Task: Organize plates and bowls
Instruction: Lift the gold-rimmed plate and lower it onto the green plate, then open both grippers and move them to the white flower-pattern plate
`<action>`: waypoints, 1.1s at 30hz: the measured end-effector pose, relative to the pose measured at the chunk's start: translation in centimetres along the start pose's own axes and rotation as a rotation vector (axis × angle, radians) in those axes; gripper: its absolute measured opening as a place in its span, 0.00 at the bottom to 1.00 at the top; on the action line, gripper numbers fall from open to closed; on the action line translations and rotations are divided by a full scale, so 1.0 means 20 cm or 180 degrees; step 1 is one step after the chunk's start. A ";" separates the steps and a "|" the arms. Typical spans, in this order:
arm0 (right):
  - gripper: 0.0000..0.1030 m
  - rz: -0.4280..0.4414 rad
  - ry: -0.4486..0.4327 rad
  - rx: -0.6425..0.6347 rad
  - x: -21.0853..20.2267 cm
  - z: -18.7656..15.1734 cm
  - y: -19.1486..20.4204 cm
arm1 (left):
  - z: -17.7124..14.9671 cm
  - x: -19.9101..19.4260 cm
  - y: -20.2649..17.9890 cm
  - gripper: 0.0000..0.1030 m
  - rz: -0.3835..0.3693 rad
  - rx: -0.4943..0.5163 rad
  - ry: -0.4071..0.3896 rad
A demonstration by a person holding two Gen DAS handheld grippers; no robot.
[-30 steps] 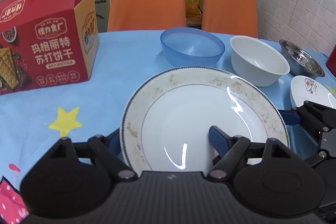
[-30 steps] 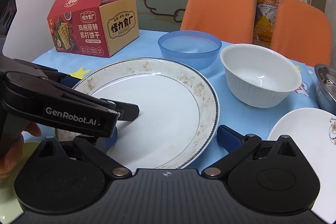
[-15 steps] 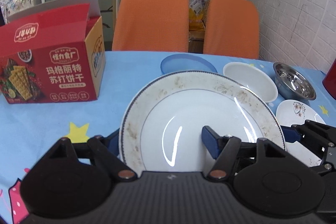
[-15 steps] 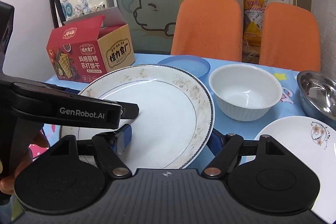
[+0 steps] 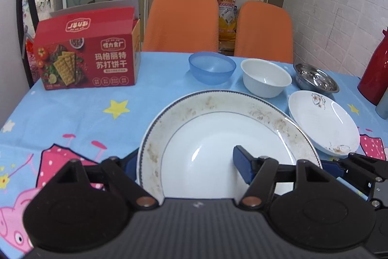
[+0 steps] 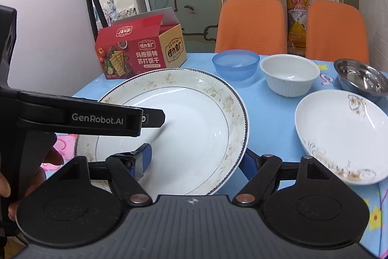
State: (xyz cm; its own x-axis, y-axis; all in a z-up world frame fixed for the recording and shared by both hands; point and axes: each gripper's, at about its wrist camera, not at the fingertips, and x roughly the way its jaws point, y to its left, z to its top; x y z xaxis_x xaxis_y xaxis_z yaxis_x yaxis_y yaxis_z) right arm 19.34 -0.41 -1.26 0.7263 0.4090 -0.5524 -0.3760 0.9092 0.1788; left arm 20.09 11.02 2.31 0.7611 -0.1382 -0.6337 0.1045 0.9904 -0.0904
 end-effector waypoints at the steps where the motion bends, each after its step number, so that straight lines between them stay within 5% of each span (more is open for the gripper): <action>1: 1.00 0.0007 0.0005 0.0011 -0.01 -0.02 0.01 | -0.03 -0.02 0.00 0.65 0.0015 -0.0004 0.0001; 10: 1.00 0.0004 0.0064 -0.0172 -0.04 -0.16 0.15 | -0.25 -0.08 0.10 0.65 0.0034 -0.0248 0.0155; 23: 1.00 -0.0032 0.0163 -0.0204 0.04 -0.21 0.15 | -0.33 -0.01 0.16 0.70 -0.0104 -0.0369 0.0161; 27: 1.00 -0.0006 0.0087 -0.0071 0.02 -0.21 0.13 | -0.31 -0.06 0.16 0.82 -0.0096 -0.0321 0.0000; 28: 1.00 -0.0021 0.0048 -0.0038 0.02 -0.21 0.12 | -0.30 -0.07 0.15 0.97 -0.0077 -0.0285 -0.0043; 33: 1.00 -0.0135 -0.0311 0.0045 -0.09 -0.18 0.09 | -0.26 -0.15 0.11 1.00 0.0028 -0.0124 -0.0279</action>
State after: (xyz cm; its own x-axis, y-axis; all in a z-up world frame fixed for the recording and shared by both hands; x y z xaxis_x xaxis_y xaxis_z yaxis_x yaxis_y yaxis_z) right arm 15.35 0.25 -2.85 0.7943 0.3751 -0.4779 -0.3360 0.9266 0.1688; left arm 14.70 13.66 0.14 0.8152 -0.1271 -0.5650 0.0739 0.9905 -0.1162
